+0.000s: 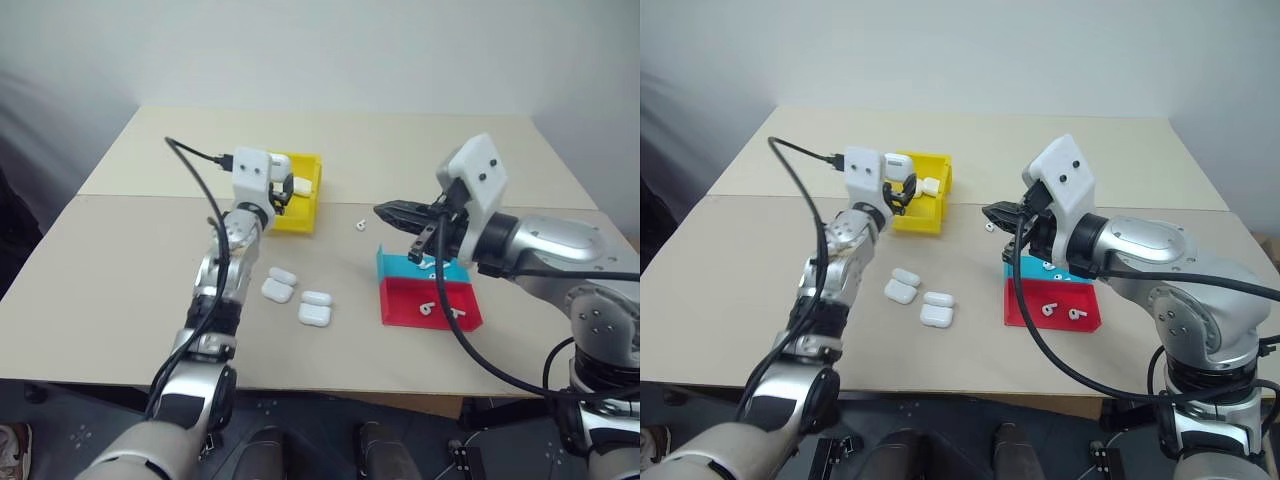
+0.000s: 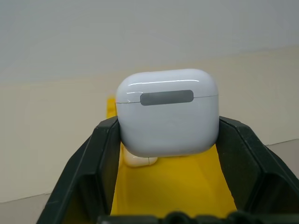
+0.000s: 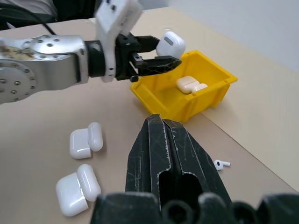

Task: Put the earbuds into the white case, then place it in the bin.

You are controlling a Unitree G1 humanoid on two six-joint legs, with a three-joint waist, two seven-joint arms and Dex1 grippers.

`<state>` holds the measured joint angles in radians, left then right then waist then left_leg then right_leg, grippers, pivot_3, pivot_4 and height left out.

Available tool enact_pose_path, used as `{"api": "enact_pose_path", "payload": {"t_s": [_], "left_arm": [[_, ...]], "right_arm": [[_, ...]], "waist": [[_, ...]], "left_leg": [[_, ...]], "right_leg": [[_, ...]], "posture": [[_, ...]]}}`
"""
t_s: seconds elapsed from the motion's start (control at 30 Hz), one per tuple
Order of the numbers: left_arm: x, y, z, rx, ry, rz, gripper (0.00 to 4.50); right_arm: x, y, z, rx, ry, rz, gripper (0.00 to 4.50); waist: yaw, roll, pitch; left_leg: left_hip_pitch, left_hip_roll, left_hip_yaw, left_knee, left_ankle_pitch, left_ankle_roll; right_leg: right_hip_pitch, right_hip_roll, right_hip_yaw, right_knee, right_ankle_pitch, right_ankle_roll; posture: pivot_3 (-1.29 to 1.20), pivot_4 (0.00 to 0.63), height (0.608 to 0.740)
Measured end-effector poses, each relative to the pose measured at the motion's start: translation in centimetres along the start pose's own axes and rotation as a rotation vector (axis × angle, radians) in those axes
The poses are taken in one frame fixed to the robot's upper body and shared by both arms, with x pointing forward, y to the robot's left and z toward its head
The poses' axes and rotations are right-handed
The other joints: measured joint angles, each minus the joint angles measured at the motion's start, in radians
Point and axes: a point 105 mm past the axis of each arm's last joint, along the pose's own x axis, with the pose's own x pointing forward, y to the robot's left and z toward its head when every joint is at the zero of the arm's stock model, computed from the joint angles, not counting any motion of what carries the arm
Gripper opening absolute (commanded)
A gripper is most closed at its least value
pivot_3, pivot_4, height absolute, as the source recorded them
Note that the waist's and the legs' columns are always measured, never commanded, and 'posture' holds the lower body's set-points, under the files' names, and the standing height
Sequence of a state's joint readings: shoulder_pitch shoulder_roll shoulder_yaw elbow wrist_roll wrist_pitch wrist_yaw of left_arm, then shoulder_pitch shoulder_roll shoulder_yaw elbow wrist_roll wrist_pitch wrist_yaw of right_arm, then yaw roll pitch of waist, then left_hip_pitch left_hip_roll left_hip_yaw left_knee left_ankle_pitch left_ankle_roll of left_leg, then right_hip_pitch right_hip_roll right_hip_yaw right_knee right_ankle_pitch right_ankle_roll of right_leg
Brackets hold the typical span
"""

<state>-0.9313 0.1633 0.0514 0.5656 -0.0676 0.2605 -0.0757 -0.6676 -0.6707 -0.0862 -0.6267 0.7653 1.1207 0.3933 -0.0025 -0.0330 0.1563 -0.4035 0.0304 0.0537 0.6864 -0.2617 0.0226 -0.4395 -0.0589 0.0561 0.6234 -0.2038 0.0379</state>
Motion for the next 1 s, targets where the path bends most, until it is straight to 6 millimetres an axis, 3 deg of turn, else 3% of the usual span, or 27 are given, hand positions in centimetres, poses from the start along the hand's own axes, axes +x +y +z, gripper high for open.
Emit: {"api": "enact_pose_path", "payload": {"t_s": [0.07,0.23,0.33,0.5,0.6,0.77,1.0], "left_arm": [[1.0,0.1,0.0,0.022,0.029,0.018,2.78],[1.7,-0.6,-1.4,0.044,0.085,-0.025,4.43],[1.7,-0.6,-1.6,0.074,0.080,-0.038,4.47],[0.4,1.1,0.1,0.116,-0.022,-0.116,4.47],[-1.5,2.1,0.4,0.099,-0.058,-0.197,4.47],[-8.7,4.4,-0.6,0.158,-0.056,-0.421,4.47],[-18.3,3.3,-0.4,0.233,0.008,-0.708,4.47]], "right_arm": [[0.0,0.1,0.1,-0.002,-0.005,0.002,0.05],[0.0,0.4,0.1,-0.007,-0.010,0.004,0.00],[-0.1,0.5,-0.2,-0.011,-0.007,-0.005,0.00],[-0.4,0.5,-1.4,0.008,0.004,-0.035,0.00],[-0.7,0.1,-2.1,0.002,-0.001,-0.064,0.00],[-2.2,-0.2,-5.0,0.042,-0.008,-0.061,0.00],[-4.2,0.0,-6.0,0.059,-0.029,0.066,0.00]], "waist": [[0.000,0.000,0.000],[-0.006,0.000,0.000],[-0.008,0.000,0.000],[-0.015,0.000,0.000],[-0.014,0.000,0.000],[-0.019,0.001,0.000],[-0.010,0.000,0.000]], "left_leg": [[0.000,0.000,0.000,0.000,0.000,0.000],[-0.001,0.000,0.000,-0.001,0.000,0.000],[-0.001,0.000,0.000,-0.001,0.000,0.000],[0.000,0.001,0.000,-0.001,0.000,0.000],[0.000,0.002,0.000,-0.001,0.000,0.000],[0.001,0.003,0.000,-0.002,0.000,-0.001],[0.012,0.004,0.003,-0.002,0.000,-0.001]], "right_leg": [[0.000,0.000,0.000,0.000,0.000,0.000],[0.000,0.000,-0.001,0.001,0.000,0.000],[0.000,0.000,-0.001,0.001,0.000,0.000],[0.000,0.000,-0.001,0.003,0.000,0.000],[-0.001,0.000,-0.001,0.003,0.000,0.000],[-0.001,0.000,0.001,0.003,0.000,0.000],[0.007,-0.001,0.002,0.001,-0.001,0.000]], "posture": [[0.00,0.150,0.740],[0.00,0.150,0.740],[0.00,0.150,0.740],[0.00,0.150,0.740],[0.00,0.150,0.740],[0.00,0.150,0.740],[0.00,0.150,0.740]]}}
